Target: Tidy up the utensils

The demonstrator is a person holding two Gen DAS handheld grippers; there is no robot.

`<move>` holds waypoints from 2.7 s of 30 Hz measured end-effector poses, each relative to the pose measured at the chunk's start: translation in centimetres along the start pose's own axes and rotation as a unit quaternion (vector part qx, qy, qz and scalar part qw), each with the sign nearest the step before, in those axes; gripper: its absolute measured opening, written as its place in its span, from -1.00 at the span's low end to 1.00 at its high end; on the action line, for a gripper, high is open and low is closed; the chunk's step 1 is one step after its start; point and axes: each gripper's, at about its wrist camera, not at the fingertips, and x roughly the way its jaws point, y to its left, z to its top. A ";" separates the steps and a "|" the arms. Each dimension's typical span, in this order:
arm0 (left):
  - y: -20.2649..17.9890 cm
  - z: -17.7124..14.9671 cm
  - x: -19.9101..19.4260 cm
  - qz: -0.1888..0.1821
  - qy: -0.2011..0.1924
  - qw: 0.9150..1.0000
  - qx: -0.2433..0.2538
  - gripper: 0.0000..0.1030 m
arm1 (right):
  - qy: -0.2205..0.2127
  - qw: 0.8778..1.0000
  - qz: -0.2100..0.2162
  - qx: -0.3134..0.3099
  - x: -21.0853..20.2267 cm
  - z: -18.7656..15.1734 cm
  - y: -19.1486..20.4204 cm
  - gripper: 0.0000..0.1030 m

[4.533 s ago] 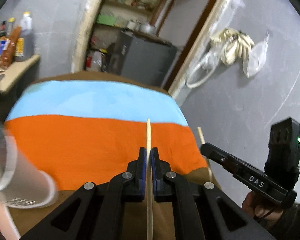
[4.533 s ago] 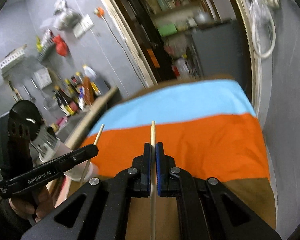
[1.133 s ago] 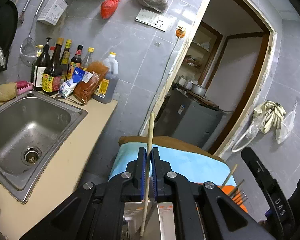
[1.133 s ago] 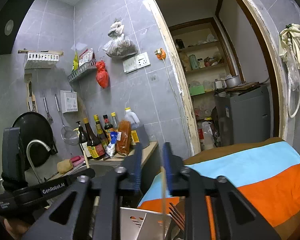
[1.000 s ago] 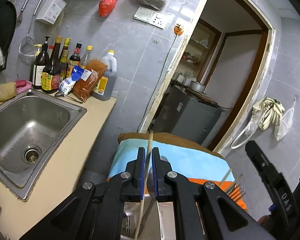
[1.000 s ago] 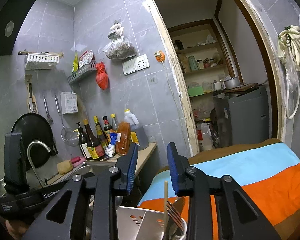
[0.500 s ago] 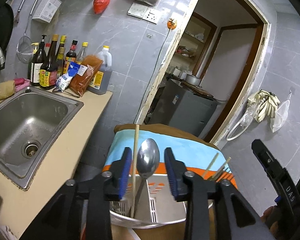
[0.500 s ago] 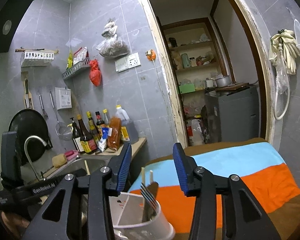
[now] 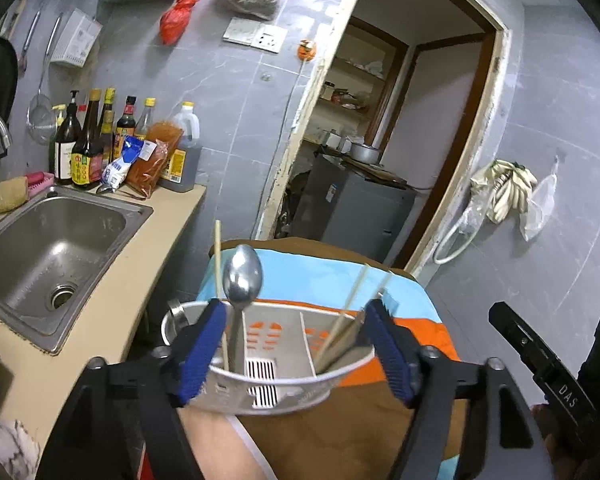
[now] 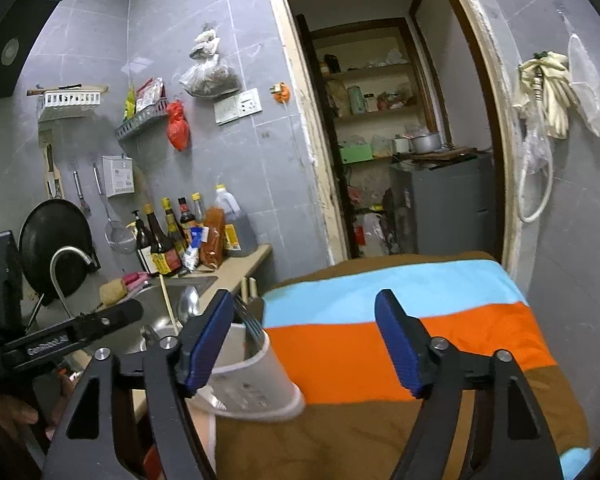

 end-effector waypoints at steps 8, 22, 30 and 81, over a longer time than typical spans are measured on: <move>-3.4 -2.1 -3.7 0.005 -0.010 1.000 0.026 0.89 | 0.009 0.999 -0.031 -0.002 -5.1 -0.3 -2.6 0.80; -7.7 -6.1 -10.2 0.018 -0.016 0.998 0.055 0.98 | 0.023 0.996 -0.085 -0.031 -14.8 -1.6 -5.1 0.97; -9.3 -9.0 -13.8 0.031 -0.019 0.998 0.051 0.98 | 0.013 0.994 -0.107 -0.033 -19.8 -2.3 -5.7 0.97; -12.1 -10.6 -16.7 0.043 -0.037 0.996 0.070 0.98 | 0.013 0.995 -0.095 -0.028 -23.4 -3.4 -7.1 0.97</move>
